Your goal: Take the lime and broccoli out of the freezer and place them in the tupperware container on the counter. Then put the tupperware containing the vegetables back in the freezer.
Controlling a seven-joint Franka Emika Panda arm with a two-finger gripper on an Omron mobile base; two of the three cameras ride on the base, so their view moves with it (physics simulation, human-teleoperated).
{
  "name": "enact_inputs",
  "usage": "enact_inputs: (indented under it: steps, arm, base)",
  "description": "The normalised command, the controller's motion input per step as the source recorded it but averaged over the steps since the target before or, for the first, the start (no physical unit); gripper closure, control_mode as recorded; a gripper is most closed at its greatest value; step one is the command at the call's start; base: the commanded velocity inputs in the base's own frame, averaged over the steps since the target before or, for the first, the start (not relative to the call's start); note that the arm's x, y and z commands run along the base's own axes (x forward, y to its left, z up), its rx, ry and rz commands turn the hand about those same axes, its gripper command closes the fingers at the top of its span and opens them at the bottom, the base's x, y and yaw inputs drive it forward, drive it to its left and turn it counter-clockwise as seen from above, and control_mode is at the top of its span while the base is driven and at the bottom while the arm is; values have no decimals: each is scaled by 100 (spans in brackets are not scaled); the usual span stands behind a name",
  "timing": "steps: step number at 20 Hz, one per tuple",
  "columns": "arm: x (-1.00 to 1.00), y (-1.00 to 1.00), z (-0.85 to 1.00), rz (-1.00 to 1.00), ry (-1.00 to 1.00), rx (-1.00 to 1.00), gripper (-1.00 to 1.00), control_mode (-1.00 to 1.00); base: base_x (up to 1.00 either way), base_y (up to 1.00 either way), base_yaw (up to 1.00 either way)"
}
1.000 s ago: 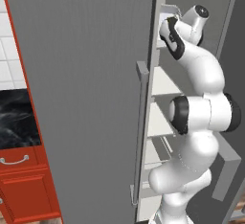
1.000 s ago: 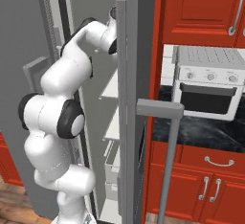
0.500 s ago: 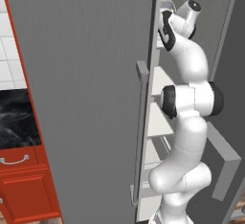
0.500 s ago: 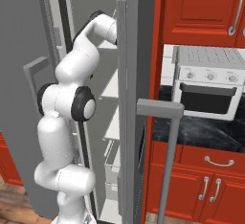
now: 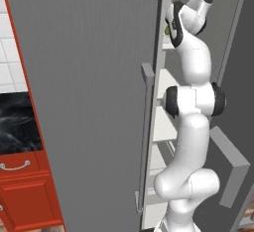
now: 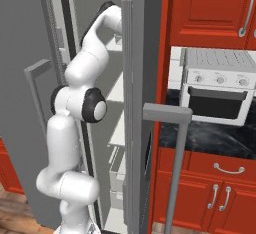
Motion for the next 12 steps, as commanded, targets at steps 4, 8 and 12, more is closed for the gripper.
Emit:
enact_inputs:
  steps: [4,8,12]
  arm:
    - [-72,7,-3,4,-25,-5,-100,-100]
    - [-100,29,-24,0,-18,-3,-100,-100]
    - [-100,44,-62,0,-11,-6,-100,-100]
  base:
    - [0,0,0]
    - [0,0,0]
    - [0,0,0]
